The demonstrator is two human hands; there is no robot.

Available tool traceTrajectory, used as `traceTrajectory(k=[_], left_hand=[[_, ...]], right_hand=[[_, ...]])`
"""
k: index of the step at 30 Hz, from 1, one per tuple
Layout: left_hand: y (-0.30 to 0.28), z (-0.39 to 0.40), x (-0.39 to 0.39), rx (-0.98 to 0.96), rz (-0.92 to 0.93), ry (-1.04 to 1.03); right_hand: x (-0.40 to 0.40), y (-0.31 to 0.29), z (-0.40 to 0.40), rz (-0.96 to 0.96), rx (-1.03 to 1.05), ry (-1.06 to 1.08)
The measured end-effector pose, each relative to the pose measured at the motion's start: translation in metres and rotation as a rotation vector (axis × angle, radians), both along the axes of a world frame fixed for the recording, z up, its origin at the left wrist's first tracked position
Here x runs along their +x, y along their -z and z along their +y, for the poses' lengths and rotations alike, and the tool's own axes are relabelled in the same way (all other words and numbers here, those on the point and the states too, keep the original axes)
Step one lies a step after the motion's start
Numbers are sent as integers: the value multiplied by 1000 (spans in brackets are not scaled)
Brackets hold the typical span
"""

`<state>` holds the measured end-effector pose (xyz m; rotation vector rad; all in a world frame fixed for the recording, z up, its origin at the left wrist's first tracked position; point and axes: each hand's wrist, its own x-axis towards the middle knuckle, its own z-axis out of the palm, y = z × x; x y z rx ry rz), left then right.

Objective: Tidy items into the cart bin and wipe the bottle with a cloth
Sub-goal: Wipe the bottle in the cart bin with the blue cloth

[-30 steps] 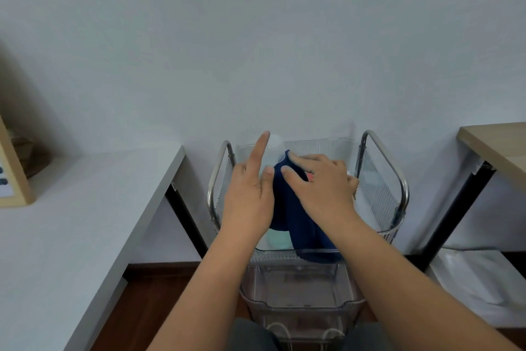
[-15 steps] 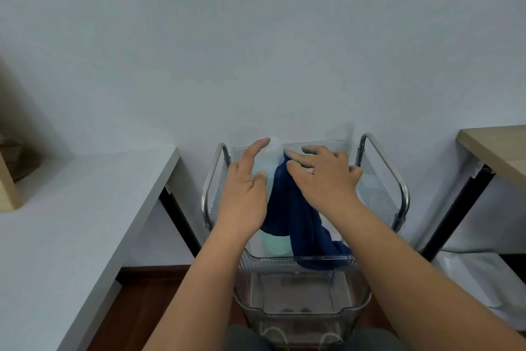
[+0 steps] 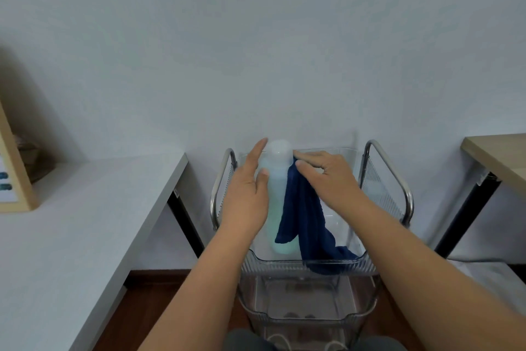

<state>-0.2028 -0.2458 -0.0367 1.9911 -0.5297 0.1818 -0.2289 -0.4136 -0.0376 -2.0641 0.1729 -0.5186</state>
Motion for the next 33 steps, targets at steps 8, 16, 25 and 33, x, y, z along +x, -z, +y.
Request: traceTrajectory(k=[8,16,25,33], left_hand=[[6,-14,-23,73,-89,-107],[-1,-22,1,-71,144,95],[0,-16,4,-120,170,160],[-11,-5,10,0,181,254]], right_hand=[[-24,10,42,35,-293,329],[-25,9,26,111,-346,391],[-3,2,4,136,-310,259],[9,-11,-20,213,-264,-16]])
